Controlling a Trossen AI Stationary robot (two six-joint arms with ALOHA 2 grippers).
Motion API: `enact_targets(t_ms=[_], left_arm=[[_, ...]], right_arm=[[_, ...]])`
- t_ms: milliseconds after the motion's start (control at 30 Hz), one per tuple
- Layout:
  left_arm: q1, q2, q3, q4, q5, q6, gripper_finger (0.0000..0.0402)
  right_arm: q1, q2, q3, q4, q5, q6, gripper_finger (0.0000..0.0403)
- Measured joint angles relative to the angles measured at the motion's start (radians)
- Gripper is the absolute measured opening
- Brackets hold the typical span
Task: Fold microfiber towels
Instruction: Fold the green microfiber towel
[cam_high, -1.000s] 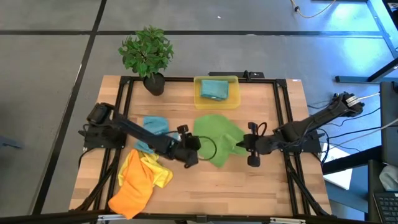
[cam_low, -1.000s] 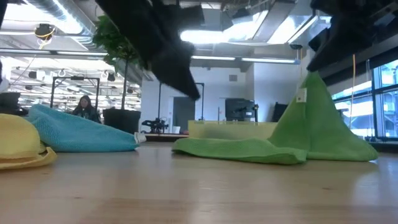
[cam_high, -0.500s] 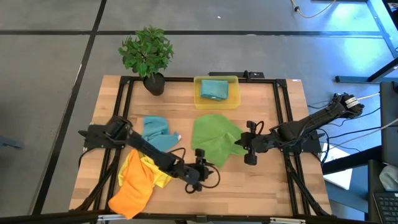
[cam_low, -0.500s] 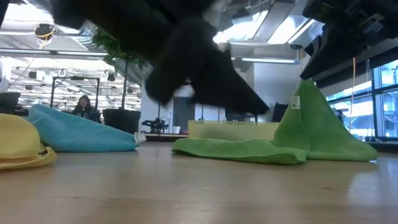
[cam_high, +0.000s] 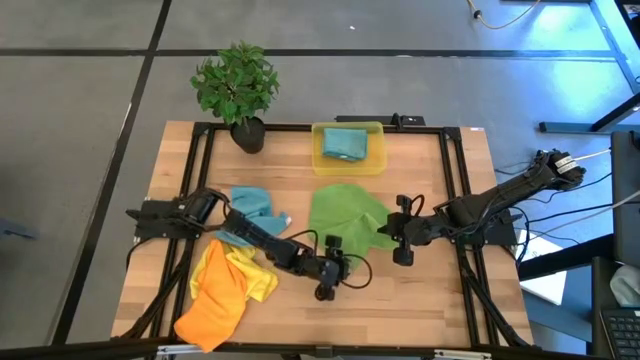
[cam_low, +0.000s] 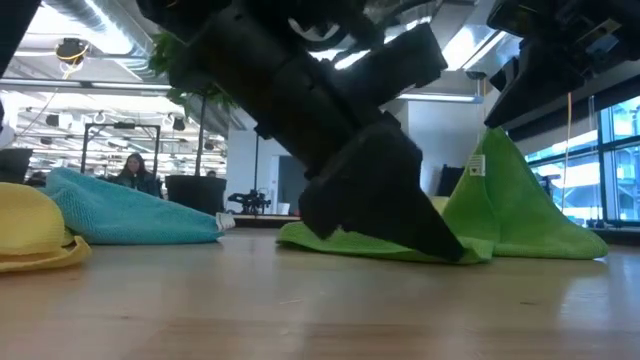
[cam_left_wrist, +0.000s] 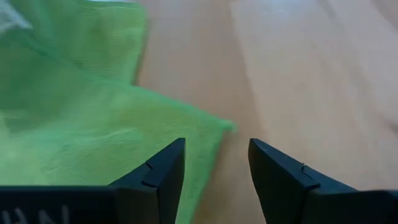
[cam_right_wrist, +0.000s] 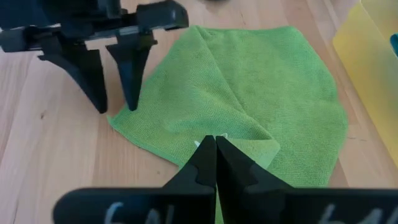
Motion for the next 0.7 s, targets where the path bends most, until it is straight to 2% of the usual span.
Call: enact_targets(t_ms=[133, 433, 567, 700], left_arm=[[0.012, 0.013, 0.003, 0.006, 0.051, -0.038, 0.0169], [0.019, 0.029, 0.004, 0.014, 0.000, -0.044, 0.0149], [0.020, 0.030, 0.004, 0.011, -0.047, -0.033, 0.0123], [0.022, 0.031, 0.003, 0.000, -0.078, -0.015, 0.0072]], right_arm=[[0.000, 0.000, 0.000, 0.001, 0.013, -0.001, 0.0000], [0.000, 0.000, 0.000, 0.008, 0.016, 0.003, 0.0001], [0.000, 0.000, 0.000, 0.008, 0.016, 0.005, 0.0001], [0.000, 0.000, 0.000, 0.009, 0.016, 0.005, 0.0001]])
